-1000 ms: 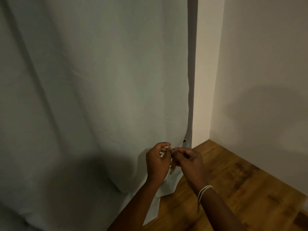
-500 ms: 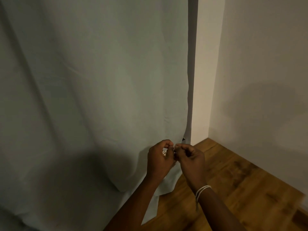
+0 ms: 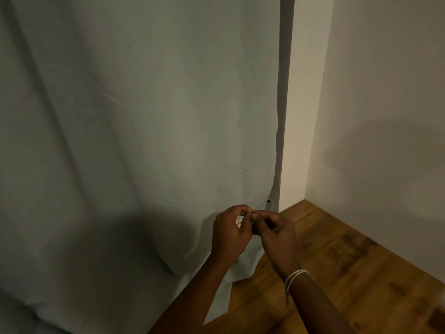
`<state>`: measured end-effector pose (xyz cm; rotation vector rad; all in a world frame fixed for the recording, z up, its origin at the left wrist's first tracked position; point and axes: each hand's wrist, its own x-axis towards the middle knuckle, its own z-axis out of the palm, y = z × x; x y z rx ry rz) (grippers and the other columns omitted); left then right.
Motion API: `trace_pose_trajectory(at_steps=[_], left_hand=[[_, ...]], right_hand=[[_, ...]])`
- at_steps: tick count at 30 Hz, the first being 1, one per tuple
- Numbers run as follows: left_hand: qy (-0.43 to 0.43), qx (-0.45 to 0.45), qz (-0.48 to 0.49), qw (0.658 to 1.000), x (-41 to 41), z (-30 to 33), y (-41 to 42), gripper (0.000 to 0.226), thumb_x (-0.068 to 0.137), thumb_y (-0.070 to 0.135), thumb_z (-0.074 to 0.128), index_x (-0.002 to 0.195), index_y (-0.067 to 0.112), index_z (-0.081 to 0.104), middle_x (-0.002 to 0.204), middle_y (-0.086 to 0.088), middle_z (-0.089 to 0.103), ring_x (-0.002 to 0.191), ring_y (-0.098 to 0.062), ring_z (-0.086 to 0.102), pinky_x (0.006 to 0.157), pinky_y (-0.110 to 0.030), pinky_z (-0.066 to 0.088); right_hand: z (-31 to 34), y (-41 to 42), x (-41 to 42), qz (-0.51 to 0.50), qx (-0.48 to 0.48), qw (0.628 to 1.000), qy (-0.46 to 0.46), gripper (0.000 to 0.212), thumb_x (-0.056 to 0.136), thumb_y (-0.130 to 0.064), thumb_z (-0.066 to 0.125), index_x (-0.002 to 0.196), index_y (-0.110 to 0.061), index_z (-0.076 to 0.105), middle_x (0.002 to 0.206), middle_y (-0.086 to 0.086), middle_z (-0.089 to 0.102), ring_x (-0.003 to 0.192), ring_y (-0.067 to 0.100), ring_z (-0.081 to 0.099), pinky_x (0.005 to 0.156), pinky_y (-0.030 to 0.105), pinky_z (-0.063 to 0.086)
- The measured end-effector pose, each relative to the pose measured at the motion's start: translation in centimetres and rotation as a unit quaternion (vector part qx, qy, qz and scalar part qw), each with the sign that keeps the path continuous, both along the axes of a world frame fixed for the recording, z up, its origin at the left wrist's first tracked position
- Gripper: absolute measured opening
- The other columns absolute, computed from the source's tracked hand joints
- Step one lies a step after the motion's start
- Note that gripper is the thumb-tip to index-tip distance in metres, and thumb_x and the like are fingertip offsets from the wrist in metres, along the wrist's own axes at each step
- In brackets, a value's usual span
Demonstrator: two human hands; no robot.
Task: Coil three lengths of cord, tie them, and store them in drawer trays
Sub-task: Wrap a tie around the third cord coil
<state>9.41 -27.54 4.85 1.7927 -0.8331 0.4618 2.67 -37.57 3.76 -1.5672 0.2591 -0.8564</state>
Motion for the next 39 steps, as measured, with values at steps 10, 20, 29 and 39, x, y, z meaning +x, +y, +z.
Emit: trace_pose_trajectory(at_steps=[10,20,29,39], left_hand=[[0.011,0.005,-0.033,0.999,0.2,-0.8,-0.2,0.026,0.085,0.037,0.058,0.092,0.016,0.071,0.092,0.007,0.069,0.086,-0.006,0.065,0.075,-0.019,0.054],[0.157,-0.030,-0.097,0.982,0.2,-0.8,-0.1,0.014,0.084,0.016,0.073,0.098,0.017,0.075,0.090,0.004,0.075,0.075,-0.010,0.067,0.073,-0.030,0.059],[0.150,-0.044,-0.136,0.978,0.2,-1.2,0.2,0.018,0.081,0.016,0.073,0.089,0.032,0.075,0.091,0.004,0.076,0.085,-0.018,0.073,0.077,-0.036,0.061],[0.134,-0.031,-0.136,0.981,0.4,-2.1,-0.3,0.012,0.085,0.013,0.071,0.095,0.015,0.078,0.093,0.005,0.076,0.089,-0.011,0.072,0.081,-0.028,0.059]], right_hand=[[-0.1,-0.8,-1.0,0.039,0.103,0.994,0.005,0.012,0.089,-0.004,0.068,0.096,-0.008,0.076,0.085,0.007,0.078,0.079,0.024,0.074,0.074,0.033,0.062],[-0.4,-1.4,-1.9,0.071,0.083,0.994,0.018,0.014,0.091,-0.006,0.065,0.099,-0.007,0.076,0.089,0.009,0.077,0.083,0.026,0.074,0.077,0.035,0.062],[-1.1,-1.7,-2.1,0.013,-0.071,0.996,0.047,0.017,0.095,-0.009,0.061,0.093,-0.013,0.077,0.082,-0.001,0.076,0.075,0.015,0.073,0.072,0.032,0.063],[-1.5,-0.5,-1.9,-0.124,-0.262,0.957,0.028,0.011,0.095,-0.015,0.061,0.088,-0.017,0.070,0.075,-0.009,0.065,0.066,0.000,0.059,0.059,0.004,0.043]])
